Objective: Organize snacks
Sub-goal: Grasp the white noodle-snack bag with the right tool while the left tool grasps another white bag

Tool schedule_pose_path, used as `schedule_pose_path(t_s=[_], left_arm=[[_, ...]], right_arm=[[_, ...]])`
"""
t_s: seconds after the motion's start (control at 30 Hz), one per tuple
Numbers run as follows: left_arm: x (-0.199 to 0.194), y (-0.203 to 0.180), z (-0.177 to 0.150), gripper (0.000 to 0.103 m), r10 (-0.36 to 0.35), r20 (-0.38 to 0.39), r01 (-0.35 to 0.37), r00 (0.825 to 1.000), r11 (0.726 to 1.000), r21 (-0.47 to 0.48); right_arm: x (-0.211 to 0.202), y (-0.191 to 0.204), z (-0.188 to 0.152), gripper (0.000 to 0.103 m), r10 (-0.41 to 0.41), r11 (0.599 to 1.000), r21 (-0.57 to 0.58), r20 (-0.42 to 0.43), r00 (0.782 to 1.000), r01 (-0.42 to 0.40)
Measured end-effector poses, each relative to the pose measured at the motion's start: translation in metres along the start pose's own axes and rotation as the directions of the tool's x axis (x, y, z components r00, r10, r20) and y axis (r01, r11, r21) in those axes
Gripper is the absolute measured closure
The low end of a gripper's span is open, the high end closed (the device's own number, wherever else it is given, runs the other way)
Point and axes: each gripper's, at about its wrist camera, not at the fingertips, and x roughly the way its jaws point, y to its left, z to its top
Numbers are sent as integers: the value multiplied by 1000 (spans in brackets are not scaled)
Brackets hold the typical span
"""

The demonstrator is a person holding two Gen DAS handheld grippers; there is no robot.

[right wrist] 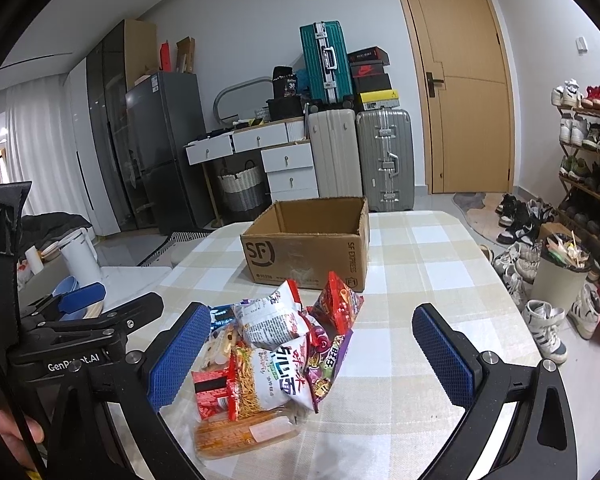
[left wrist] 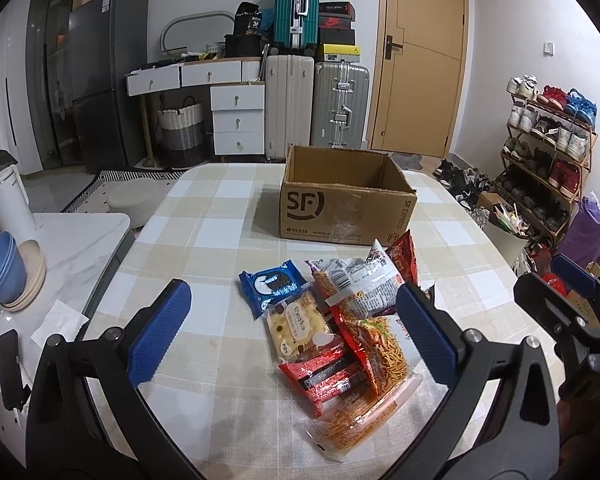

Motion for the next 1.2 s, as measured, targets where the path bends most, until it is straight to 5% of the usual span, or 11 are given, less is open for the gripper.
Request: schedule_pose_path(t_s=[0.37, 0.53, 0.73, 0.9, 1.2], left_arm=[[60, 17, -19, 0, -45, -132, 44, 990, 999, -16], [87, 24, -25, 1, -71, -165, 65, 984, 997, -42], [98, 45, -25, 1, -73, -184, 58, 980, 995, -86], [106, 53, -26, 1, -69, -204, 50, 977, 994, -98], [117, 48, -22, 1, -115, -235, 96, 965, 991, -89]], right_arm=[[67, -32, -29, 0, 137, 987, 109, -176, 975, -119], [89, -20, -39, 15, 257, 966, 90, -226, 940, -243], [121, 5, -52, 16, 248, 965, 0, -309, 918, -261], [138, 15, -59, 35, 212, 968, -51, -353, 911, -245], [136, 4, -61, 43, 279, 956, 4, -334, 900, -294]])
